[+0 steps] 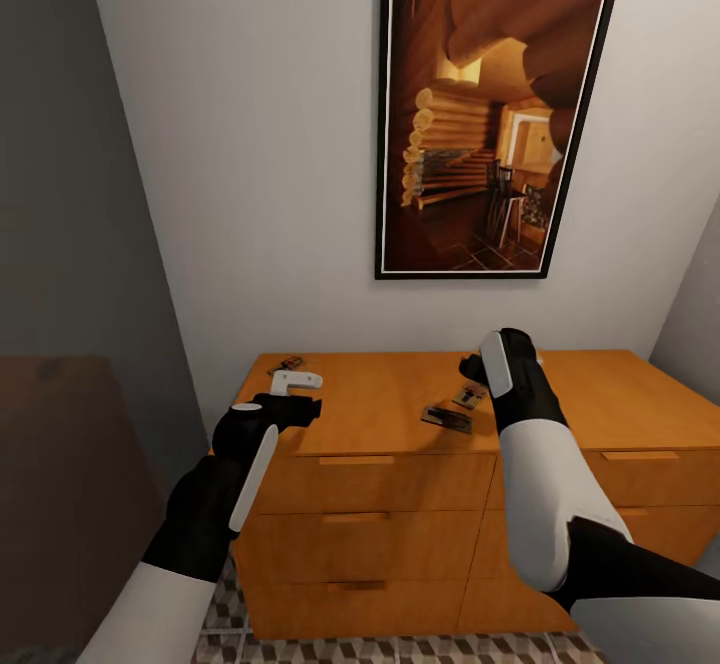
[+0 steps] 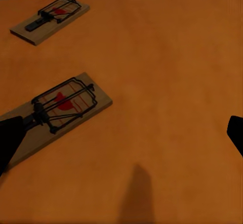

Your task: Take the four mousetraps from the cabinet in the bathroom and place them on the bathroom floor. Make sure all four end up on the same floor surface, and ensure that at least two of them are either under or directly next to the same bathroom sink.

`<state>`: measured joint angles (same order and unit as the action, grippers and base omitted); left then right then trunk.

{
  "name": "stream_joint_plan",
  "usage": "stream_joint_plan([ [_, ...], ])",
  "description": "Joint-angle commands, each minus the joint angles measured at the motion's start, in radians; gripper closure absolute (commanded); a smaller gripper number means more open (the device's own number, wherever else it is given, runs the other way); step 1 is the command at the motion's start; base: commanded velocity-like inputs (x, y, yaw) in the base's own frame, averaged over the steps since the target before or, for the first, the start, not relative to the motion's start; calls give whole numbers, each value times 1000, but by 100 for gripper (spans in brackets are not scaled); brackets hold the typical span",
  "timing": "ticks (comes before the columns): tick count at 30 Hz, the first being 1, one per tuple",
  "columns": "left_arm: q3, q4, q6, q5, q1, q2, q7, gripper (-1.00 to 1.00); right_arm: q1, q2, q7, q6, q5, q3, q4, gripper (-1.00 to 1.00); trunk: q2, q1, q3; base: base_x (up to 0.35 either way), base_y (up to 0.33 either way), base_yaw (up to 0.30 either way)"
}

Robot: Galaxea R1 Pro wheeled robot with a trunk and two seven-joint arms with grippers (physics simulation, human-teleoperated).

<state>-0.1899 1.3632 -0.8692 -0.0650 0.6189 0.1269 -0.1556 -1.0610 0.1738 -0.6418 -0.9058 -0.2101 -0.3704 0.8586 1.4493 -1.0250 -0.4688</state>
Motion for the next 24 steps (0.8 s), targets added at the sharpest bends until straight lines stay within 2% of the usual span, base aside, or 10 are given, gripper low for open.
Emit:
stream_joint_plan([
  [1,-1,1,-4,-7,1,0,-8,-100,-2,1,-14,5,-14,7,1,-100,1,0,-1,0,0,0],
  [7,-2,0,-4,-8,1,1,-7,-100,-6,1,-31,43,-24,51,1,-100,1,0,-1,0,0,0],
  [16,-3,-1,-4,-8,1,2,-7,-100,-6,1,-73,118,-33,63,0,-100,1,0,-1,0,0,0],
  [19,-3,-1,-4,-7,1,2,-6,-100,-7,1,-88,144,-59,64,0,-100,1,0,-1,0,0,0],
  [20,-3,-1,-4,-8,1,2,-6,-100,-7,1,-99,160,-87,65,-1,-100,1,0,-1,0,0,0],
  [24,-3,-1,-4,-9,1,2,-6,-100,-7,1,-131,186,-146,68,-1,-100,1,0,-1,0,0,0],
])
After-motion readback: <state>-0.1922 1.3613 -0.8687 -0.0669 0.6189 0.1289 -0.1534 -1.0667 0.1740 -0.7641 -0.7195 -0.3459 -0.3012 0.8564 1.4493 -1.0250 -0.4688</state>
